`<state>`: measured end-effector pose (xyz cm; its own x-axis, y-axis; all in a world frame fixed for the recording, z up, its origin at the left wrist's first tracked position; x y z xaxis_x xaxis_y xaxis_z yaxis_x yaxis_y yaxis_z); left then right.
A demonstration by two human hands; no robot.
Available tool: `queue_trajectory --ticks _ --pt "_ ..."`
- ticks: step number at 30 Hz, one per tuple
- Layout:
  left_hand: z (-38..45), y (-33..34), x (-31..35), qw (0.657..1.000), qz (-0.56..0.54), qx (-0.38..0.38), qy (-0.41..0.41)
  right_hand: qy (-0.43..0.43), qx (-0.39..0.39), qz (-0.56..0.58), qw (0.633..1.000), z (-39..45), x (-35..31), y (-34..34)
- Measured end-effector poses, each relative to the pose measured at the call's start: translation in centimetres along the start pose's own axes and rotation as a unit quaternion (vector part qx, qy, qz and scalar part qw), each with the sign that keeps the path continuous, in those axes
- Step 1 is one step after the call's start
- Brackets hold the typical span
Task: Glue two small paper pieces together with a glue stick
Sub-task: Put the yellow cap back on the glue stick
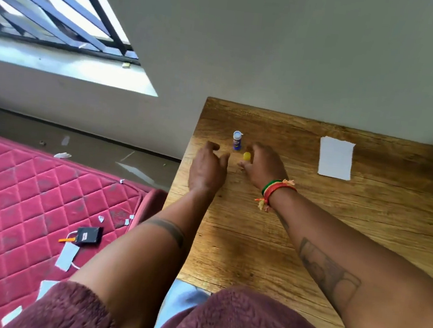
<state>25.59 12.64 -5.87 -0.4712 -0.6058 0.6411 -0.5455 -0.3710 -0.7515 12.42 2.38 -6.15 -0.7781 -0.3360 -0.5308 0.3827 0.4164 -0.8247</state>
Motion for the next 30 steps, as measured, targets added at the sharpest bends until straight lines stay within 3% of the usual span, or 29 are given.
queue_trajectory --ticks 4,10,17,20,25,27,30 --pt "2.1 0.8 0.7 0.998 -0.045 -0.037 0.009 0.025 0.022 0.015 0.999 0.1 0.3 0.2" --pt "3.5 2.9 2.3 0.995 -0.07 -0.07 0.016 0.057 0.063 0.149 0.985 0.1 1.1 -1.8" --pt "2.5 2.5 3.7 0.994 -0.051 -0.055 0.079 0.12 0.062 0.437 0.889 0.4 0.4 -3.9" --pt "1.7 2.2 5.1 0.991 -0.038 -0.066 0.111 0.088 0.042 0.408 0.908 0.3 -0.5 -5.2" --pt "0.7 0.8 8.3 0.982 0.012 -0.043 0.183 0.015 0.062 0.236 0.97 -0.3 -1.7 -9.3" --pt "0.4 0.1 9.7 0.981 0.0 -0.028 0.193 0.011 0.074 0.273 0.959 -0.5 -1.7 -11.0" --pt "0.0 -0.5 11.3 0.979 -0.004 -0.022 0.201 0.044 0.088 0.395 0.913 -1.0 -0.7 -12.9"
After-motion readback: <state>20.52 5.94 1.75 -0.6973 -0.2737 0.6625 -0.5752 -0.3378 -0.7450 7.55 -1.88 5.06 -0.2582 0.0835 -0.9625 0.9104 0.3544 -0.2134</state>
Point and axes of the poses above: each hand's wrist, its own z-axis towards the middle knuckle, its own y-axis out of the palm, x = y × z, the point moved 5 cm from there along z, towards the middle knuckle, and after that the axes turned 2 degrees about y, right-handed, at the moved point
